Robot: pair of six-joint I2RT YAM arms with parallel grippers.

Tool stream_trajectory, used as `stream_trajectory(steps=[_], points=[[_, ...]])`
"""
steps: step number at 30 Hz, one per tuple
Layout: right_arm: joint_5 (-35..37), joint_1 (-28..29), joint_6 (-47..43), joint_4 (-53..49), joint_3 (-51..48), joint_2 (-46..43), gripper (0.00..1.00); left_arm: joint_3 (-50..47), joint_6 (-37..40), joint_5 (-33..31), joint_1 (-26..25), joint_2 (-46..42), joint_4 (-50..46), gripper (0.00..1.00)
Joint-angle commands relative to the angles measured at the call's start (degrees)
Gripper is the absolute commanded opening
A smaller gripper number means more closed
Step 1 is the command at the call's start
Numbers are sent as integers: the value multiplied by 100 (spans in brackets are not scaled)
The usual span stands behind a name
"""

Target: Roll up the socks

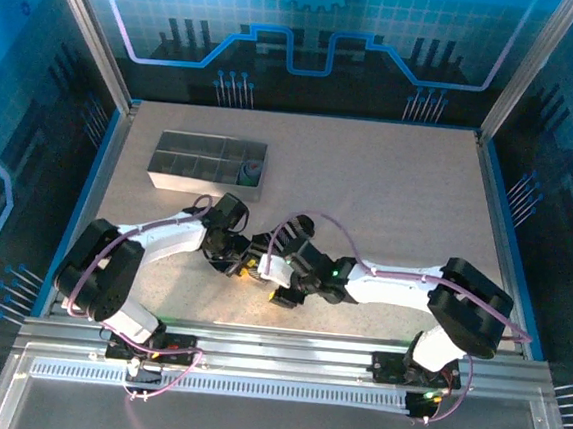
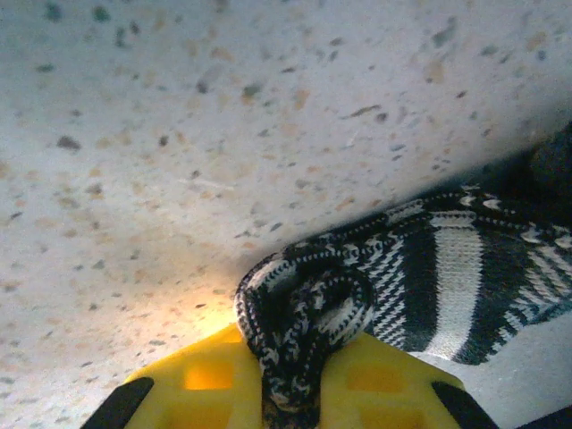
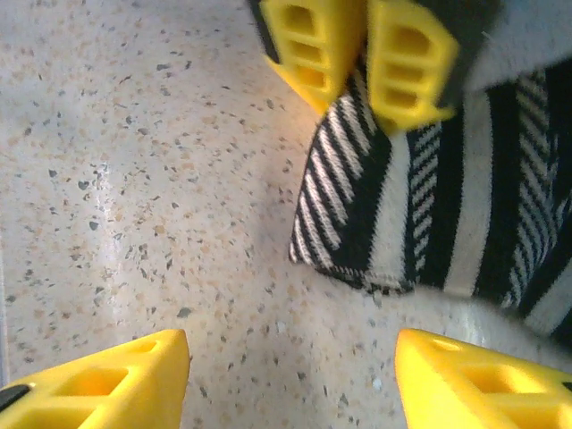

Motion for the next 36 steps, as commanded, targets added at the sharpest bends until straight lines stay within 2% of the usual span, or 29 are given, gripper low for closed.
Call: stream_trajectory(steps=[1, 7, 15, 18, 22, 23, 24, 29, 32, 36], points=[[1435, 304, -697, 717, 115, 221, 62, 111, -10, -22, -22, 278, -1254, 0], [1887, 785, -991, 838, 529, 853, 59, 345, -8, 99, -4, 532, -1347, 0], [1985, 776, -884, 704, 994, 1416, 50, 508, 12, 184, 25, 676, -1319, 0], [2140, 683, -723, 565, 1100, 1648, 36, 500, 7, 202, 23, 607, -1289, 0], [1875, 541, -445, 173, 1204, 1738, 7, 426, -49, 219, 74, 325, -1260, 0], [1738, 513, -391, 97, 1197, 1712, 1, 405, -58, 224, 92, 227, -1241, 2], [1564, 470, -297, -9, 1184, 1690, 0, 387, -83, 218, 133, 96, -1221, 11], [336, 99, 251, -389, 1060, 1664, 0, 143, -248, 210, 399, -621, -1206, 60], [-458, -155, 513, -458, 1010, 1689, 0, -45, -325, 180, 634, -1079, -1180, 73], [-1183, -448, 737, -618, 1076, 1794, 0, -306, -356, 155, 835, -1529, -1050, 75]])
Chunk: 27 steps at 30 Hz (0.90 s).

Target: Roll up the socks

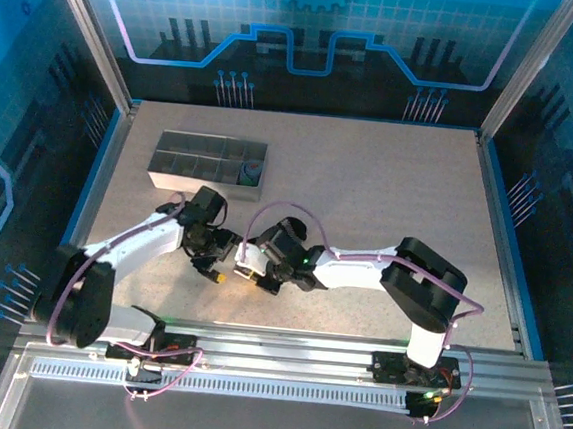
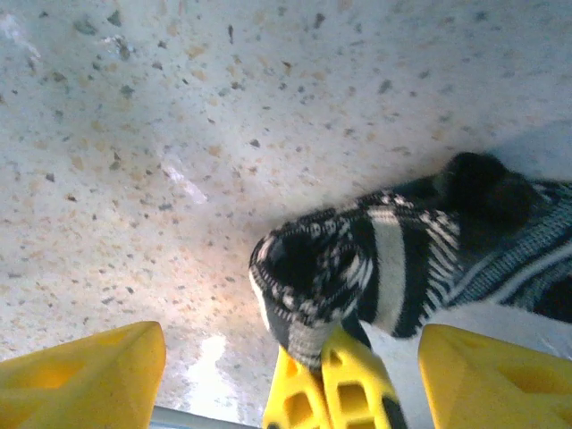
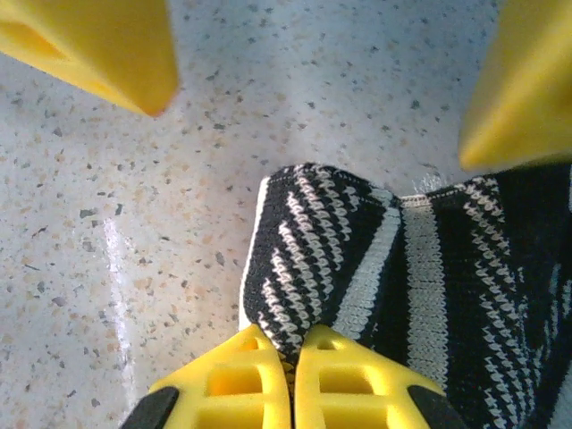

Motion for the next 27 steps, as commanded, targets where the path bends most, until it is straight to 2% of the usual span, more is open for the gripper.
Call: stream_trajectory(steps=[1, 10, 16, 27], points=[[-848, -291, 441, -948, -105, 310, 0, -217, -49, 115, 105, -369, -66, 75], [-2309, -1065, 907, -1608, 489, 832, 0, -633, 401, 420, -62, -683, 1163, 57], [-3340, -1593, 1333, -2165, 1016, 1429, 0, -988, 357, 451, -375, -427, 2095, 56], [-4471, -2124, 2015, -2658, 1573, 2258, 0, -1016, 412, 134, -562, 401, 2911, 60]])
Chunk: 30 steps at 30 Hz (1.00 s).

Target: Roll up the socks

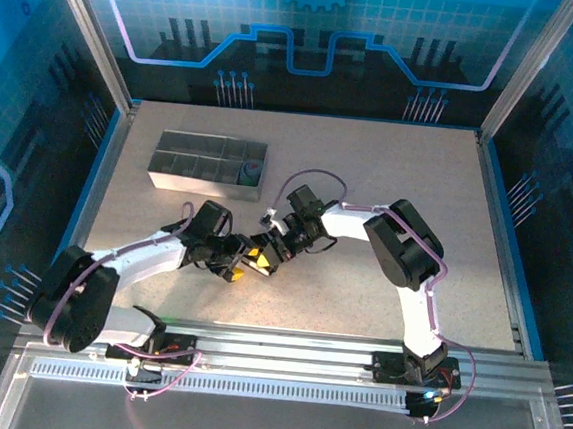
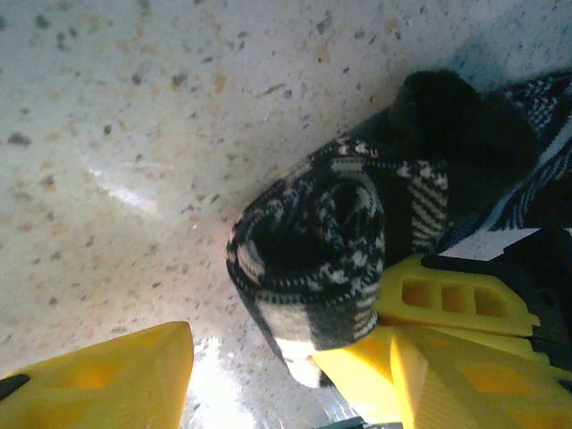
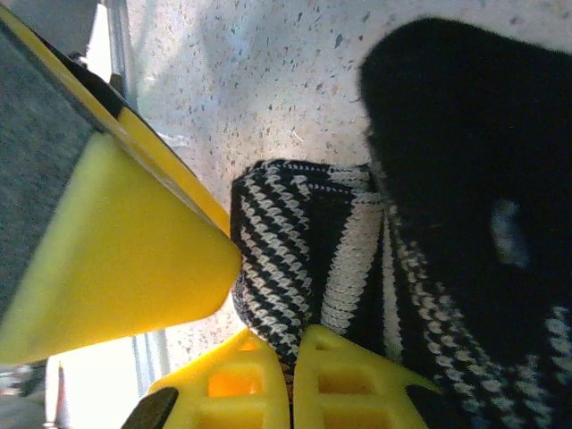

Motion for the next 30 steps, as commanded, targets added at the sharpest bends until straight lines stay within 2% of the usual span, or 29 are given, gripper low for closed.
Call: stream_trajectory(steps=[1, 3, 5, 7, 11, 14, 16, 20, 23, 26, 30], points=[[227, -155, 357, -894, -68, 553, 0, -3, 98, -169, -78, 323, 478, 59], [161, -176, 416, -913, -24, 630, 0, 57, 112, -214, -135, 522, 564, 56], [126, -202, 475, -862, -31, 646, 0, 116, 115, -271, -183, 682, 460, 47], [104, -211, 513, -828, -36, 650, 0, 120, 83, -345, -224, 823, 261, 35], [246, -195, 283, -929, 13, 528, 1, 109, -52, -412, -273, 945, -380, 0], [844, -103, -176, -820, -181, -53, 25, 205, -173, -384, -280, 891, -1098, 0], [1564, 40, -439, -368, -615, -795, 34, 339, -285, -399, -294, 834, -1654, 0], [3420, 719, -1071, 1454, -2253, -2695, 49, 705, -510, -421, -303, 896, -2386, 0], [5054, 1583, -1699, 2644, -3259, -3441, 63, 942, -570, -378, -302, 1066, -2582, 0], [6395, 2292, -2172, 2504, -3120, -3271, 64, 1184, -486, -335, -303, 1301, -2800, 0], [7427, 2948, -2926, 2638, -2752, -2755, 63, 1323, -433, -237, -286, 1561, -2890, 0]])
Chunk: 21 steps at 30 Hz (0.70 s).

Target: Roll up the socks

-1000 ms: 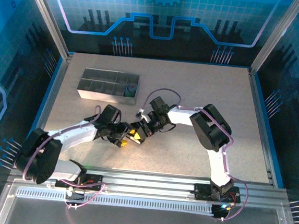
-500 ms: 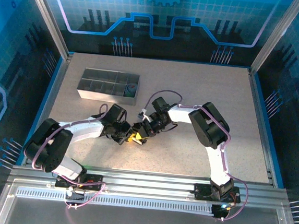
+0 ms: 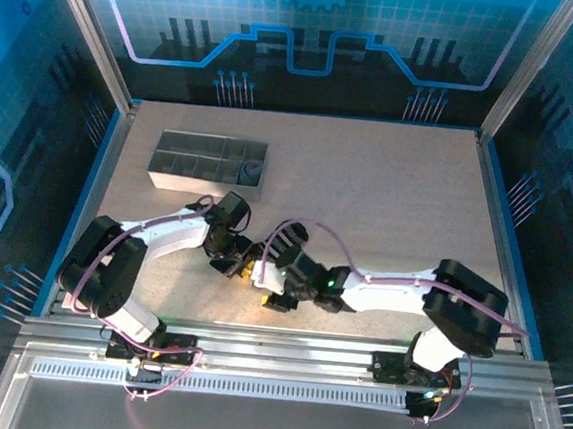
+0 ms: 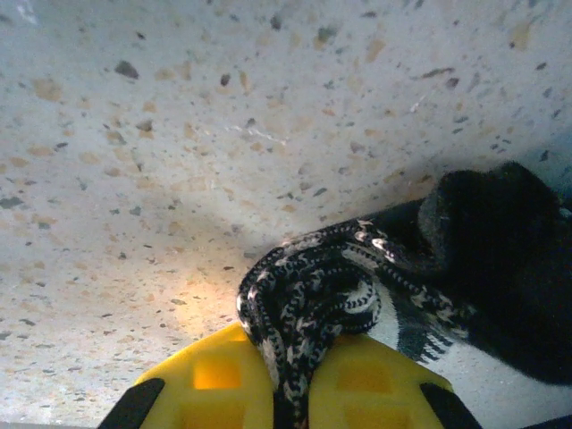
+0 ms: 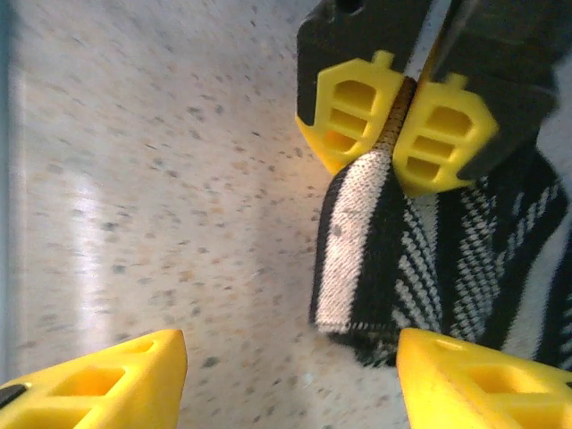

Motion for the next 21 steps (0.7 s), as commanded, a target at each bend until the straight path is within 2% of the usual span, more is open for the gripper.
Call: stream_trajectory(steps=[1, 5, 12, 14, 18, 21], points=[[1791, 366, -977, 472, 347, 429, 62, -31, -10, -110, -13, 369, -846, 0], [2238, 479, -1285, 458, 729, 950, 58, 61, 70, -76, 3, 497, -866, 0], [2320, 466, -1442, 449, 1007, 1265, 51, 141, 153, -84, 62, 534, -894, 0], [2318, 446, -1418, 344, 1062, 1343, 44, 160, 167, -77, 70, 537, -890, 0], [2148, 320, -1122, -126, 1243, 1557, 18, 154, 145, -80, 81, 460, -894, 0], [1877, 198, -815, -421, 1261, 1572, 5, 137, 154, -55, 123, 380, -865, 0]])
